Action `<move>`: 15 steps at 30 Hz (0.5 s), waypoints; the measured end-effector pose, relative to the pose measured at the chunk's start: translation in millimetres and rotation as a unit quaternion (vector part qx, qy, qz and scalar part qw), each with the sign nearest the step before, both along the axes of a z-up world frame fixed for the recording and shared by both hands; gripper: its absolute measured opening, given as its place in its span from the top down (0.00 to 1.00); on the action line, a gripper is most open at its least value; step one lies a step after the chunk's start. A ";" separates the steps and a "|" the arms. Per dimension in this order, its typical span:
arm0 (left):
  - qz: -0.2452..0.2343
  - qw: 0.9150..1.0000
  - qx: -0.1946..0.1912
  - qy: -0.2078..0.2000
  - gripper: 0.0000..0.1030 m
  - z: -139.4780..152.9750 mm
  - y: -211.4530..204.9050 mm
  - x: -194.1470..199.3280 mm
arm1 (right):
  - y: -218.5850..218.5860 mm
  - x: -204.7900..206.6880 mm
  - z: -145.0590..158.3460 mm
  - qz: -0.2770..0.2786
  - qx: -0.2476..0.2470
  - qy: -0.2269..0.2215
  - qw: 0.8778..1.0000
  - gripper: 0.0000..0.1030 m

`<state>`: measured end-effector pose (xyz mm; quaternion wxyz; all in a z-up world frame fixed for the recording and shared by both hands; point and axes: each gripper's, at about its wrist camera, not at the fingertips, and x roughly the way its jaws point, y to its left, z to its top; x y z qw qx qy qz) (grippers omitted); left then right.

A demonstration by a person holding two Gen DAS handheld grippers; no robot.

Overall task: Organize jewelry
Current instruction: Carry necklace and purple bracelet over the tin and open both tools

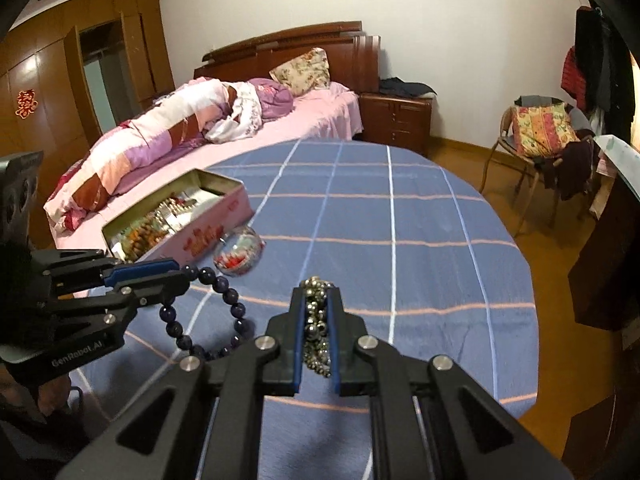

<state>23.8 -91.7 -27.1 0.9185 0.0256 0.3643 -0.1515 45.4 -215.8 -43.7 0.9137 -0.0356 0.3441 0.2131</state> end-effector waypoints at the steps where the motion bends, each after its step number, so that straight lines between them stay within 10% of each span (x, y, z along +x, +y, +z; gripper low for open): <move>1: 0.002 1.000 -0.001 -0.003 0.87 3.6 3.3 1.0 | 2.4 0.9 3.2 0.002 0.001 -0.003 1.000 0.88; 15: 0.066 0.996 0.003 -0.061 0.87 54.8 73.1 21.4 | 55.9 23.8 52.5 0.059 0.004 -0.060 0.996 0.88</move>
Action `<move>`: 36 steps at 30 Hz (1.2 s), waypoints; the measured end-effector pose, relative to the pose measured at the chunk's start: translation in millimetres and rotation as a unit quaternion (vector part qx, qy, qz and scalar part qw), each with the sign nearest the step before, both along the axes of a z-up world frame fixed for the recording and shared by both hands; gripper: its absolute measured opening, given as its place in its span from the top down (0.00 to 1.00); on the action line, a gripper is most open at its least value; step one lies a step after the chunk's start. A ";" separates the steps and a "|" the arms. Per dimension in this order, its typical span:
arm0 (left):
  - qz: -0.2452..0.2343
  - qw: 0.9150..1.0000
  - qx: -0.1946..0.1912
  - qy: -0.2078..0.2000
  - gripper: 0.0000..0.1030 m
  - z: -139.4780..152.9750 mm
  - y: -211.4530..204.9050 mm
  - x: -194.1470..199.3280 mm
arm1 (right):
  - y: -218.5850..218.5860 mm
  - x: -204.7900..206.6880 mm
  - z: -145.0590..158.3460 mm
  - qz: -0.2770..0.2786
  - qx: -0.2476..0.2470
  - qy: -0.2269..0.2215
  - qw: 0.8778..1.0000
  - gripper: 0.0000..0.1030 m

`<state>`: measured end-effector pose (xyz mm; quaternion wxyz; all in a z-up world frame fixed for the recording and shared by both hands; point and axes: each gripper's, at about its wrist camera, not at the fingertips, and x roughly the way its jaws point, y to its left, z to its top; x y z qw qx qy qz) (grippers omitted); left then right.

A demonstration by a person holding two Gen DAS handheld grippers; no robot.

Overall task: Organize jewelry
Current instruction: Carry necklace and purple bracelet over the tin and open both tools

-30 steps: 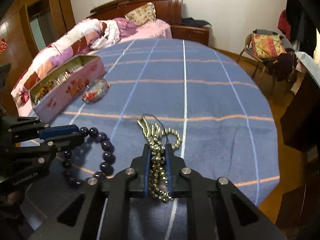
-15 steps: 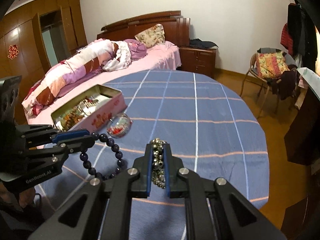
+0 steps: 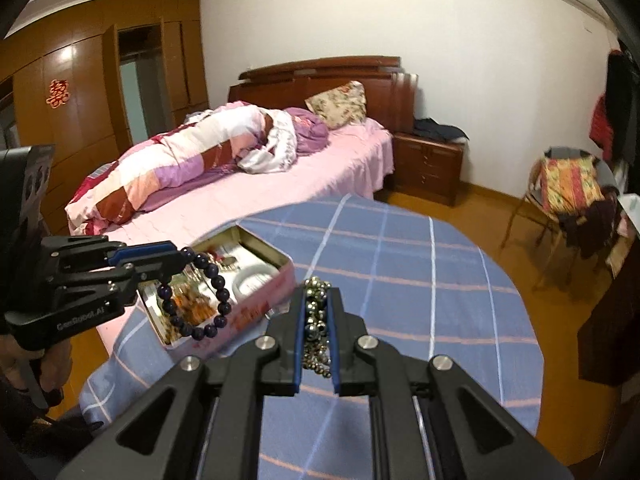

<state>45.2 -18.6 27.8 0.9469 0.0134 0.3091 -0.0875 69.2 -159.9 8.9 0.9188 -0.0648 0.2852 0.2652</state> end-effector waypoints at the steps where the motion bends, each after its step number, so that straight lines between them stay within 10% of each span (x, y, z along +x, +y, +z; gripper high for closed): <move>1: 0.003 1.000 0.002 -0.002 0.87 0.9 2.9 1.7 | 5.5 2.1 2.0 0.005 0.000 -0.001 1.000 0.88; 36: 0.076 0.997 0.009 0.022 0.87 -16.4 66.8 53.6 | 90.4 43.9 2.4 0.063 -0.017 0.013 0.998 0.88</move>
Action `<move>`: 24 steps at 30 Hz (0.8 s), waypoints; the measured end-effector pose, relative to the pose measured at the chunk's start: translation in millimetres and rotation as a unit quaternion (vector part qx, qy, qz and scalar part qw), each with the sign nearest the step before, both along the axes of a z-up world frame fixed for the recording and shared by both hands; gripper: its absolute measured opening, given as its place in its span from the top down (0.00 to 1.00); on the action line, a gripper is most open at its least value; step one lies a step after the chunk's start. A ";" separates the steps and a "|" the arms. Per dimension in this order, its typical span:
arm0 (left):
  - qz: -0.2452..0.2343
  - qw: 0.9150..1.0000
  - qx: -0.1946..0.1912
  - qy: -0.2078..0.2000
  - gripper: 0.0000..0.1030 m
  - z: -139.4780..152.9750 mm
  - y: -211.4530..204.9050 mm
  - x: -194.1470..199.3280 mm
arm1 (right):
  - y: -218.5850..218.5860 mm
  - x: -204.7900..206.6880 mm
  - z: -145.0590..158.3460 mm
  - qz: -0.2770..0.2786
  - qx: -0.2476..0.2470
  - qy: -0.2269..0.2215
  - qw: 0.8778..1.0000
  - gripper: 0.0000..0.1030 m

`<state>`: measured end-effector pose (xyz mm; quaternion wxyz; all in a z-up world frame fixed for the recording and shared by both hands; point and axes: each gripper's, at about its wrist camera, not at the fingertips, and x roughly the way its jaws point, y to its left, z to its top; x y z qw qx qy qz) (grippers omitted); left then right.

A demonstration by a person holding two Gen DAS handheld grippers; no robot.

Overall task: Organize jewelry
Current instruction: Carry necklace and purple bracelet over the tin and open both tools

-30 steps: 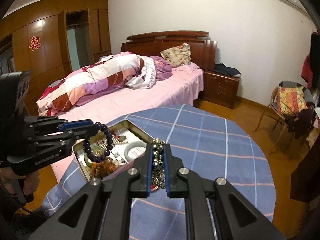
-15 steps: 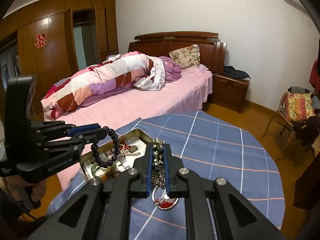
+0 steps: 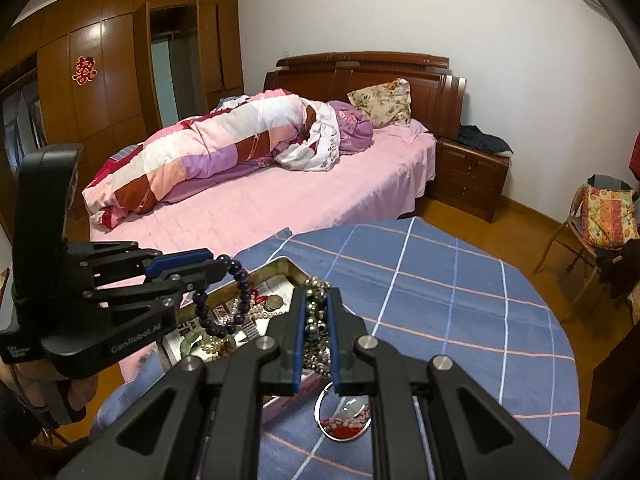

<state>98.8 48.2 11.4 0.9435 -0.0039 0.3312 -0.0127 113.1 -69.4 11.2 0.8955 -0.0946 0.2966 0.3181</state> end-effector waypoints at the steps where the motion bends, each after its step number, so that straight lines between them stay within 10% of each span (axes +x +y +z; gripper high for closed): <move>1: 0.000 1.000 0.000 0.001 0.87 -0.2 0.4 0.9 | 1.8 1.5 -0.9 0.001 -0.002 0.001 1.000 0.88; 24: 0.002 0.999 -0.002 0.035 0.87 -28.2 2.7 40.8 | 26.0 30.9 -32.4 0.014 -0.017 0.045 0.999 0.88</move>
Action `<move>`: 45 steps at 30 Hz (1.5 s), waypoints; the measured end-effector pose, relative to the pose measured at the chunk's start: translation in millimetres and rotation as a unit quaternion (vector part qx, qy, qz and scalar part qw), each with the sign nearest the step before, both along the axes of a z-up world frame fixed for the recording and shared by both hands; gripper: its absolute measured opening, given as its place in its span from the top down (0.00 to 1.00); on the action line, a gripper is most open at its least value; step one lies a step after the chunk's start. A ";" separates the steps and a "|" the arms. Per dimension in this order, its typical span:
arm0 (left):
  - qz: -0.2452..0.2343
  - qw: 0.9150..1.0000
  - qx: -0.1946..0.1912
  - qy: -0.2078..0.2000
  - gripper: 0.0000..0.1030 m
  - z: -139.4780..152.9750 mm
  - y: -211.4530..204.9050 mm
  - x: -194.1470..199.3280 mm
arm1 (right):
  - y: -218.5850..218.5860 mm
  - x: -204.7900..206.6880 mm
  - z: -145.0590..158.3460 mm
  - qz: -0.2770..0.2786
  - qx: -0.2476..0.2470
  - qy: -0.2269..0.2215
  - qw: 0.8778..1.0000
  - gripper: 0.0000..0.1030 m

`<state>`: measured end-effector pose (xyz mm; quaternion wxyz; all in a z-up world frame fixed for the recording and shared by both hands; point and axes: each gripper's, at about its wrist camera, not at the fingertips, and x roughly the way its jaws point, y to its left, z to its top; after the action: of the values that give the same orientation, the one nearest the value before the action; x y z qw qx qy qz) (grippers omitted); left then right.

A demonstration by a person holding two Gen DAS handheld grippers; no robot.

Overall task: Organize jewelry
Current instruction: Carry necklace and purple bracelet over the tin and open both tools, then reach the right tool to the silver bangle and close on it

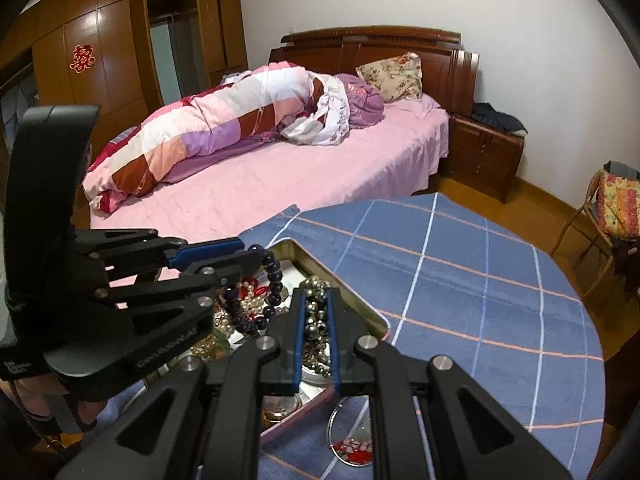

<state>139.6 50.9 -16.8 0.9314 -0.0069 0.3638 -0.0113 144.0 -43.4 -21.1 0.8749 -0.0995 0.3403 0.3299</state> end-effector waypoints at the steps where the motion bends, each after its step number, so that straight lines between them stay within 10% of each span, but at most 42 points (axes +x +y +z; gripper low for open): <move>1: 0.001 1.000 0.000 0.002 0.87 -1.3 0.1 1.5 | 1.5 1.9 -2.5 0.000 -0.002 0.003 1.000 0.88; 26: -0.003 1.000 0.015 0.016 0.86 -17.2 -2.3 4.9 | 8.6 16.0 -40.6 -0.005 -0.020 0.045 0.999 0.84; 32: 0.016 0.999 0.019 -0.022 0.34 -3.2 1.3 -8.0 | -8.6 13.4 -36.5 -0.023 -0.001 0.041 0.999 0.45; 45: 0.065 0.997 0.010 -0.030 0.34 -3.8 -1.2 -39.7 | -60.1 2.1 -55.1 -0.099 -0.028 0.069 0.992 0.32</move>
<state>99.9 49.7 -20.6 0.9408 -0.0205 0.3342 0.0526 146.0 -103.6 -76.2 0.8745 -0.0663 0.4174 0.2381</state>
